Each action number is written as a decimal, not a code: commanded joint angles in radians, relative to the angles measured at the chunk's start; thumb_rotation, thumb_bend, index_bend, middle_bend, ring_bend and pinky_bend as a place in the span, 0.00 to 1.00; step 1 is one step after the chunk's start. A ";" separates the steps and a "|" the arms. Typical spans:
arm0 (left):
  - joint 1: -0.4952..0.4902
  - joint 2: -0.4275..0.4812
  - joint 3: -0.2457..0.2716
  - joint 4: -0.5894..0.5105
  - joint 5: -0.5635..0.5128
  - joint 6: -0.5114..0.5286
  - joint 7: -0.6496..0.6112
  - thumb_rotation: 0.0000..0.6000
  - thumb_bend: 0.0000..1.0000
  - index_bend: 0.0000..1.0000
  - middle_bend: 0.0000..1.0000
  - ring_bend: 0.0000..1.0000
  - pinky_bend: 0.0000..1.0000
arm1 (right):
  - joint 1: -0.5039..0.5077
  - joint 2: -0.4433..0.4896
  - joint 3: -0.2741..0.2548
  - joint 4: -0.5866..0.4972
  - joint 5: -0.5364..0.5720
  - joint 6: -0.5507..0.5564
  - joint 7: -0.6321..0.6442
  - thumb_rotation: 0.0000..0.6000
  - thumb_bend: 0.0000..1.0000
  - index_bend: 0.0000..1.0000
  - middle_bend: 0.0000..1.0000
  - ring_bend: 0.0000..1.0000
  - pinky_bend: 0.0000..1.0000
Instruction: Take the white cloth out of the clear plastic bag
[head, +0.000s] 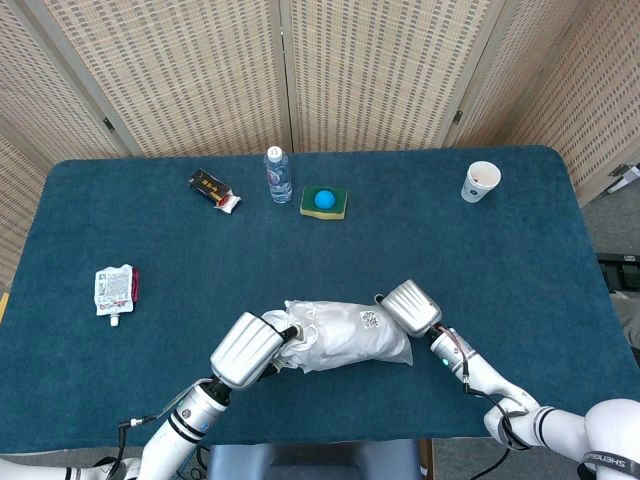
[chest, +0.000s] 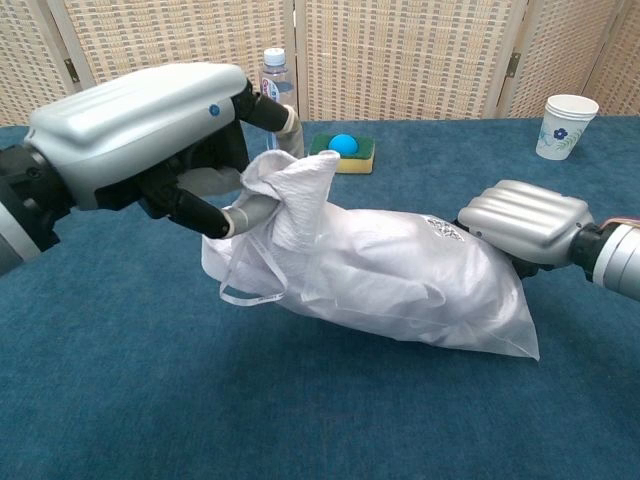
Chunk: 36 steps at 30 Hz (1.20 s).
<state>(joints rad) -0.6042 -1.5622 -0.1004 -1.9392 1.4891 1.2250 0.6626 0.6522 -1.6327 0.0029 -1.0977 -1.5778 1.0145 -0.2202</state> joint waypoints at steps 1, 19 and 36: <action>0.003 0.006 0.001 0.003 -0.001 0.002 -0.001 1.00 0.58 0.70 1.00 0.93 1.00 | -0.005 0.010 -0.002 -0.010 0.003 0.005 -0.003 1.00 0.57 0.56 1.00 1.00 1.00; 0.046 0.066 -0.042 0.051 -0.073 0.053 -0.069 1.00 0.58 0.70 1.00 0.93 1.00 | -0.059 0.134 0.012 -0.106 0.058 0.042 -0.053 1.00 0.57 0.58 1.00 1.00 1.00; 0.051 0.102 -0.075 0.059 -0.107 0.066 -0.096 1.00 0.58 0.71 1.00 0.93 1.00 | -0.123 0.272 0.053 -0.149 0.148 0.085 -0.071 1.00 0.57 0.58 1.00 1.00 1.00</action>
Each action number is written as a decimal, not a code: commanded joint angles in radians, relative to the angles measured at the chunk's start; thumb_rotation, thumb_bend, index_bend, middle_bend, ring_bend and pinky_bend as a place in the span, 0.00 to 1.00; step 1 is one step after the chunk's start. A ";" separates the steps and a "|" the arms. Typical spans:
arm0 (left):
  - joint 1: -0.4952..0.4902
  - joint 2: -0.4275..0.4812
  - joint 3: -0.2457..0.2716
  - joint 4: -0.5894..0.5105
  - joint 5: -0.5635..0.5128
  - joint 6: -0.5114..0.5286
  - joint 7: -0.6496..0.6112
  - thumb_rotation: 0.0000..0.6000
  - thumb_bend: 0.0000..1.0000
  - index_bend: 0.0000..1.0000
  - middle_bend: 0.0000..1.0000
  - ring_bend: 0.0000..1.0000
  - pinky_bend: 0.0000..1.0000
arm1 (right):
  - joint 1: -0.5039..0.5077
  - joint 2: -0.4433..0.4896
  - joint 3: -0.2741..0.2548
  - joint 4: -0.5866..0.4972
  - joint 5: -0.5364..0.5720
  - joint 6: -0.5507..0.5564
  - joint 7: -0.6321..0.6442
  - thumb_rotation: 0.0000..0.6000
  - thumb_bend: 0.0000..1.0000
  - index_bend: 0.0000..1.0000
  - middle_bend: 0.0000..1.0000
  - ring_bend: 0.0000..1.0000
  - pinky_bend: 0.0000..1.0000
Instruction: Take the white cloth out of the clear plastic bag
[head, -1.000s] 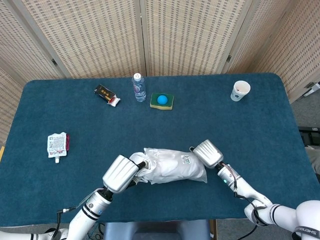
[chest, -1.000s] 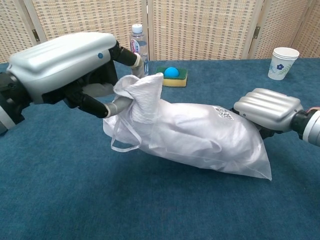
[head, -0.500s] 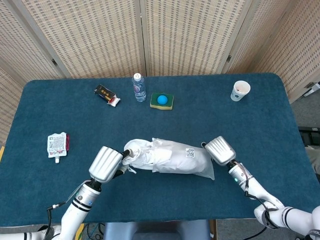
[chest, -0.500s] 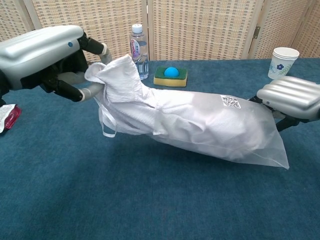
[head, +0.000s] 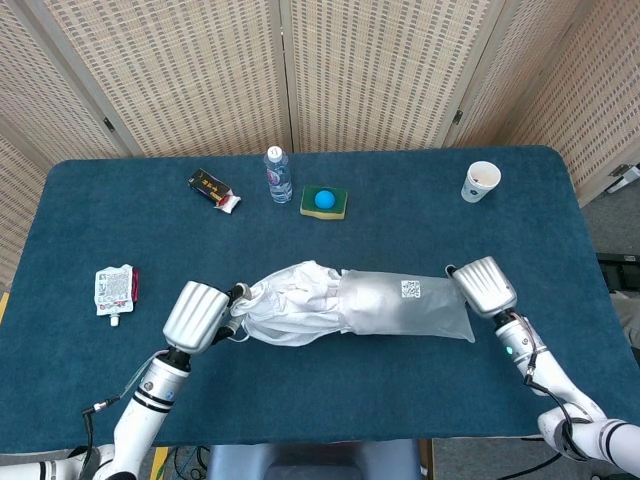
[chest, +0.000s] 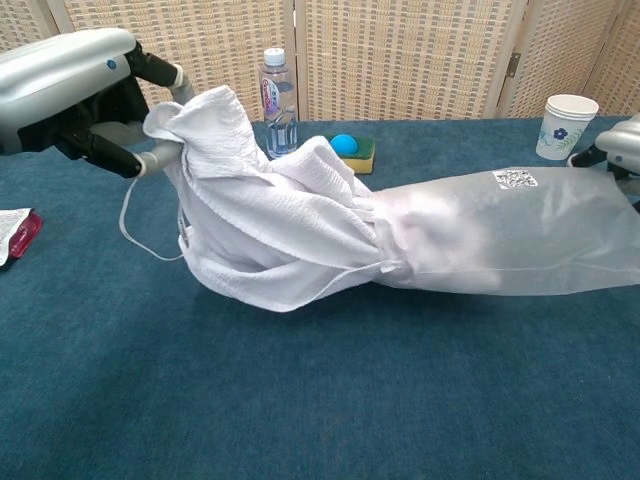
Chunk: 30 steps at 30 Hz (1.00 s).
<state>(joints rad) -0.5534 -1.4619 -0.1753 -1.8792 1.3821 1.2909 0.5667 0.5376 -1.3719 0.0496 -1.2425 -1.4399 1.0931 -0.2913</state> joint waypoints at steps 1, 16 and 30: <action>0.000 0.003 0.000 -0.002 0.000 0.001 -0.001 1.00 0.58 0.70 1.00 0.93 1.00 | -0.012 0.018 0.009 -0.006 0.015 0.009 -0.001 1.00 0.57 0.58 1.00 1.00 1.00; 0.004 0.023 -0.005 0.000 -0.017 0.006 -0.007 1.00 0.58 0.71 1.00 0.93 1.00 | -0.030 0.059 0.042 -0.017 0.086 0.004 -0.052 1.00 0.58 0.58 1.00 1.00 1.00; 0.011 0.026 0.001 0.006 -0.013 0.017 -0.021 1.00 0.58 0.71 1.00 0.93 1.00 | -0.060 0.099 0.079 -0.053 0.152 0.043 -0.102 1.00 0.59 0.58 1.00 1.00 1.00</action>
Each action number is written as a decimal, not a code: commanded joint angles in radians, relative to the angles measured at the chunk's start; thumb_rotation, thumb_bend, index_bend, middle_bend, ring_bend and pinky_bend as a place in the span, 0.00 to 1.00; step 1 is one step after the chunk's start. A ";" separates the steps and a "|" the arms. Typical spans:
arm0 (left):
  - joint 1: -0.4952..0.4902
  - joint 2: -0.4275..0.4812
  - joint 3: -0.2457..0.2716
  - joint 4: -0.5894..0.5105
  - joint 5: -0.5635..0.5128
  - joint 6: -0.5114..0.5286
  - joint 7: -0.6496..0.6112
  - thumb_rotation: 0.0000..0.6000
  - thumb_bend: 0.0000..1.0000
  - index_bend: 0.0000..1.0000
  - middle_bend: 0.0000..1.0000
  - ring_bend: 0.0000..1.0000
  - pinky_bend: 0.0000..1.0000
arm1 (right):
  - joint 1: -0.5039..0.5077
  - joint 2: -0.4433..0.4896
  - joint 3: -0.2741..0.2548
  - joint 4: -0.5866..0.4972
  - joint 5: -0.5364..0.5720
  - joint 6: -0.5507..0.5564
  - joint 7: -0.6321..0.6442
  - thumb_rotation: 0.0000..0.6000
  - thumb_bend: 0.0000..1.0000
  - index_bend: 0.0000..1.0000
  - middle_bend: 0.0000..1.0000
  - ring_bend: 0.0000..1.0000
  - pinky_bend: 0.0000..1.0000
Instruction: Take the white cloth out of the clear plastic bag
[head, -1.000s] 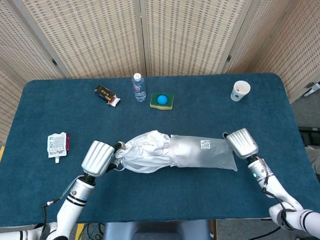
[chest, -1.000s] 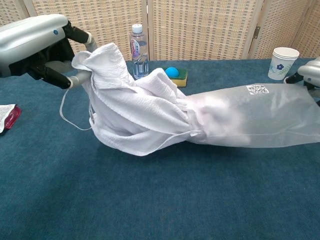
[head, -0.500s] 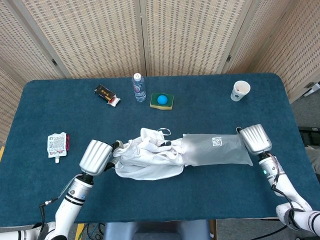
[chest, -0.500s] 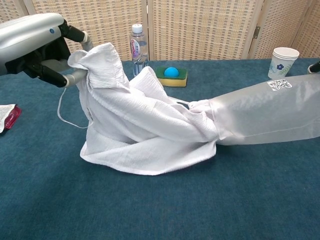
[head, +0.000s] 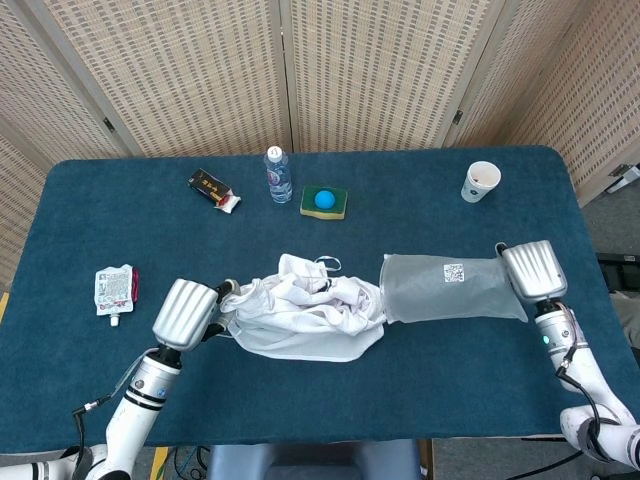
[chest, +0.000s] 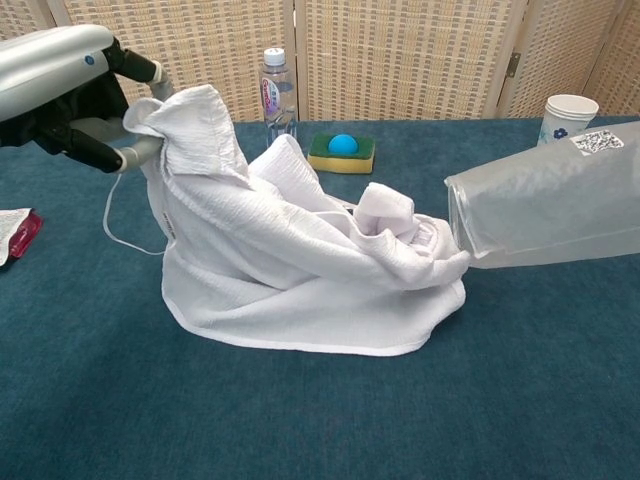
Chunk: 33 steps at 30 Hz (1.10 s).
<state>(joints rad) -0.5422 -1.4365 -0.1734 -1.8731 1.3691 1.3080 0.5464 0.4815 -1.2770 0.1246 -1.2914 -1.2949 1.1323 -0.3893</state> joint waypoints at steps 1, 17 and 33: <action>-0.001 0.001 -0.002 -0.001 0.000 0.000 0.000 1.00 0.58 0.71 1.00 0.93 1.00 | -0.006 0.006 0.007 -0.007 0.012 0.006 -0.008 1.00 0.59 0.58 1.00 1.00 1.00; -0.006 0.009 -0.002 -0.023 0.003 -0.003 0.001 1.00 0.55 0.46 1.00 0.93 1.00 | 0.003 -0.066 0.051 -0.042 0.073 0.049 -0.103 1.00 0.42 0.47 1.00 1.00 1.00; 0.003 0.061 0.001 -0.052 -0.008 -0.012 -0.020 1.00 0.03 0.00 1.00 0.90 1.00 | 0.011 -0.047 0.066 -0.132 0.108 0.032 -0.091 1.00 0.00 0.00 0.80 0.87 0.97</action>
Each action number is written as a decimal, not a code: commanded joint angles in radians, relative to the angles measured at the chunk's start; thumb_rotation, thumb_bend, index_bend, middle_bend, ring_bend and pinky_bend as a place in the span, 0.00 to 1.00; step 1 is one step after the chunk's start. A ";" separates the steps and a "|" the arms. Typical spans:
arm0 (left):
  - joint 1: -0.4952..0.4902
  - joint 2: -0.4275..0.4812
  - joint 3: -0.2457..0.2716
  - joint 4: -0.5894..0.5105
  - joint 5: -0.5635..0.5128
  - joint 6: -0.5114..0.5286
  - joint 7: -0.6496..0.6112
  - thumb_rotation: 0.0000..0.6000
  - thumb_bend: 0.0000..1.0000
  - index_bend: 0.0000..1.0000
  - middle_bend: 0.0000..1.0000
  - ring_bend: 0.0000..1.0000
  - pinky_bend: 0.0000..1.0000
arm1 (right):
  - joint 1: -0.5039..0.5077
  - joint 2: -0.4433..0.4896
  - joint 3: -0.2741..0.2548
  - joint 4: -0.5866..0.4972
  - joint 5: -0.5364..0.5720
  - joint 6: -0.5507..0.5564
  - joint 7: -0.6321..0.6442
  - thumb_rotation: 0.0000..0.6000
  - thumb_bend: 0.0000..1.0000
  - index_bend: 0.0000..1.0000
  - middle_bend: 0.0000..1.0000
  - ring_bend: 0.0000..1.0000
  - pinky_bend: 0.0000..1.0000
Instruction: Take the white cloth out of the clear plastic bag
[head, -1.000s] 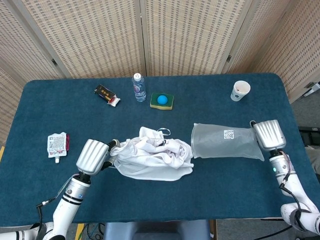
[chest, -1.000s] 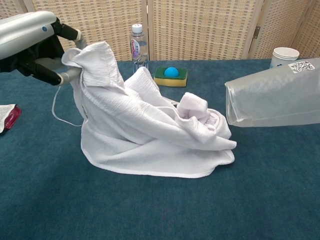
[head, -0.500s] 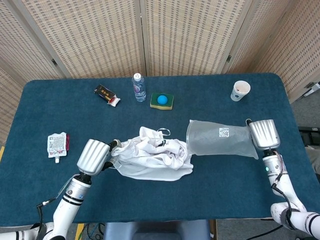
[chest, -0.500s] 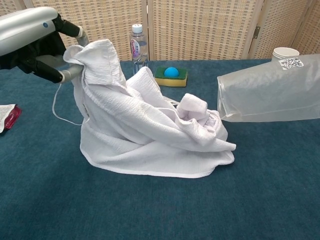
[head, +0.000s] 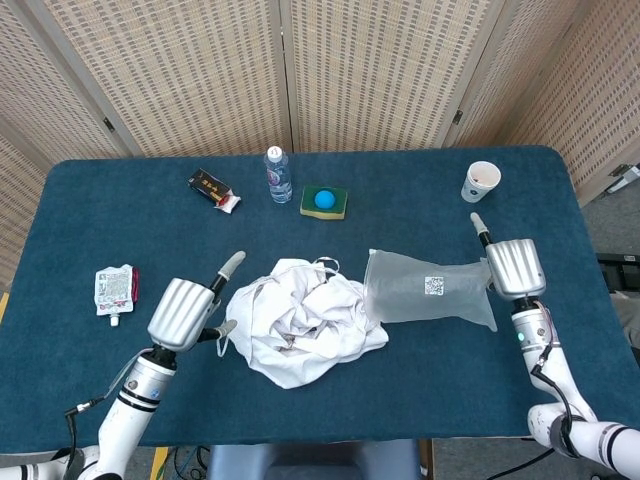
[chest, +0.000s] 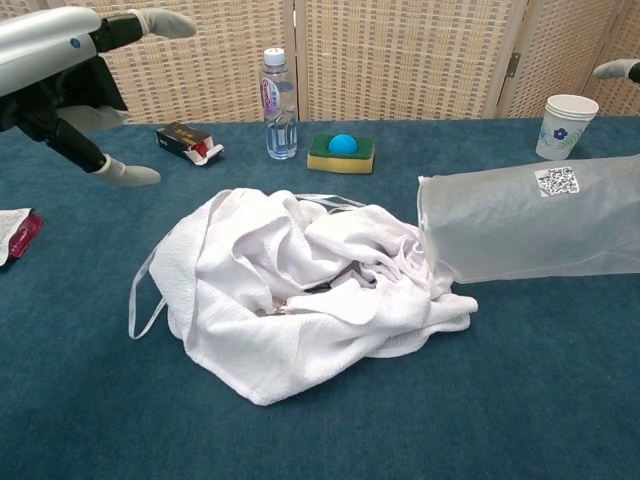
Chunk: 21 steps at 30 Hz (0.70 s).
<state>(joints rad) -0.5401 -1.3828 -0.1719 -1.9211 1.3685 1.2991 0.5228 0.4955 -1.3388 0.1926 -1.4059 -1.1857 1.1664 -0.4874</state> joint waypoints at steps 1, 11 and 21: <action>0.001 0.012 -0.001 -0.006 -0.011 -0.004 0.007 1.00 0.03 0.00 1.00 0.90 1.00 | -0.004 0.022 -0.003 -0.025 -0.002 -0.002 0.008 1.00 0.00 0.00 0.74 0.81 0.93; 0.020 0.043 -0.001 -0.007 0.000 0.021 -0.022 1.00 0.03 0.09 1.00 0.89 1.00 | -0.002 0.179 -0.014 -0.182 0.145 -0.128 -0.041 1.00 0.00 0.00 0.44 0.42 0.68; 0.018 0.030 0.006 0.002 0.013 0.017 -0.017 1.00 0.03 0.15 1.00 0.89 1.00 | 0.005 0.221 -0.020 -0.213 0.097 -0.189 0.123 1.00 0.00 0.00 0.35 0.31 0.54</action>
<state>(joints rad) -0.5224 -1.3529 -0.1655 -1.9193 1.3814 1.3164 0.5056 0.4998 -1.1193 0.1698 -1.6175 -1.0620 0.9752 -0.4041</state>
